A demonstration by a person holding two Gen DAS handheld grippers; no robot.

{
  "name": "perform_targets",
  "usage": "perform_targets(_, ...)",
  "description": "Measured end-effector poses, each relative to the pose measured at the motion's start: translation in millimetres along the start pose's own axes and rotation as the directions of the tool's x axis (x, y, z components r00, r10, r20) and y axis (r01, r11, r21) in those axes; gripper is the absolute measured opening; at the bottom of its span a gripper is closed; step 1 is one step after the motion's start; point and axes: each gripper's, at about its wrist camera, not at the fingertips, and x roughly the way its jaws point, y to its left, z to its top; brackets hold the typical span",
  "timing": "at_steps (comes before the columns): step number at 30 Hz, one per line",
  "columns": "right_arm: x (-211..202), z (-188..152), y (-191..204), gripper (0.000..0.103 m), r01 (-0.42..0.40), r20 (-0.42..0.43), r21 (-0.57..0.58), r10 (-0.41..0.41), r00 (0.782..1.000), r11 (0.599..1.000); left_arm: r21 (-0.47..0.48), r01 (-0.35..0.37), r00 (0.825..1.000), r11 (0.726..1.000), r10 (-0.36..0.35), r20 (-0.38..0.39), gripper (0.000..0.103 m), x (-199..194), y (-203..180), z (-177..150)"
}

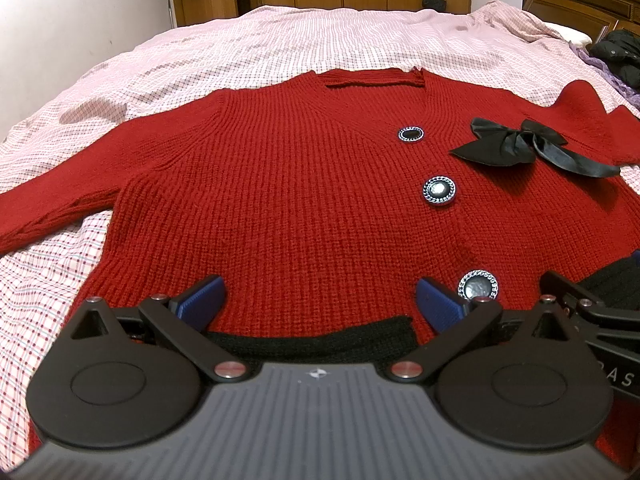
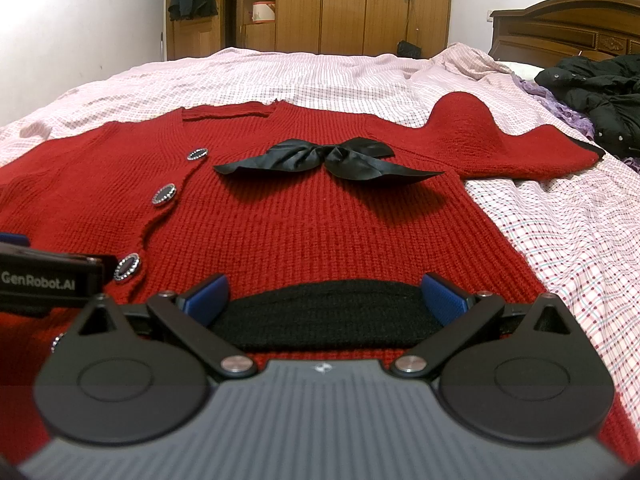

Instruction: Fold small clothes

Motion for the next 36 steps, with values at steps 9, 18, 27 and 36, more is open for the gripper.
perform_targets(9, -1, 0, 0, 0.103, -0.001, 0.005, 0.001, 0.001, 1.000, 1.000, 0.001, -0.003, 1.000, 1.000, 0.003, 0.003, 0.103, -1, 2, 0)
perform_targets(18, -9, 11, -16, 0.103, -0.078, -0.006, 0.033, 0.078, 0.997, 0.996, -0.008, -0.011, 1.000, 1.000, 0.011, -0.024, 0.103, -9, 3, 12)
perform_targets(27, -36, 44, -56, 0.103, -0.135, 0.048, 0.028, 0.134, 0.990, 0.990, -0.006, 0.048, 0.999, 0.999, -0.048, -0.009, 0.103, -26, -6, 28)
perform_targets(36, -11, 71, -141, 0.103, -0.035, 0.047, 0.086, 0.031, 0.998, 0.996, 0.016, 0.105, 0.994, 0.994, -0.104, -0.039, 0.103, -11, -30, 51)
